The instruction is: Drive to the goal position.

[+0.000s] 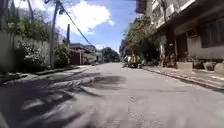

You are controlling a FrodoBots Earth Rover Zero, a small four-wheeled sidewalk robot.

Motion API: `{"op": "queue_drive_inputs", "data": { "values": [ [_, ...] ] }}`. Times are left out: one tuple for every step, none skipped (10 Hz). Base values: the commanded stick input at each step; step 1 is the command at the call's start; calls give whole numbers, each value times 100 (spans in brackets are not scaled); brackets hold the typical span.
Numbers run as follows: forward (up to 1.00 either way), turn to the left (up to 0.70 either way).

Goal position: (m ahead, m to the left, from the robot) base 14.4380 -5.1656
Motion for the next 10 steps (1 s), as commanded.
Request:
{"op": "queue_drive_inputs", "data": {
  "values": [
    [85, 0],
    [85, 0],
    [85, 0],
    [85, 0],
    [85, 0],
    [85, 0],
    [85, 0],
    [85, 0],
    [85, 0],
    [85, 0]
  ]
}}
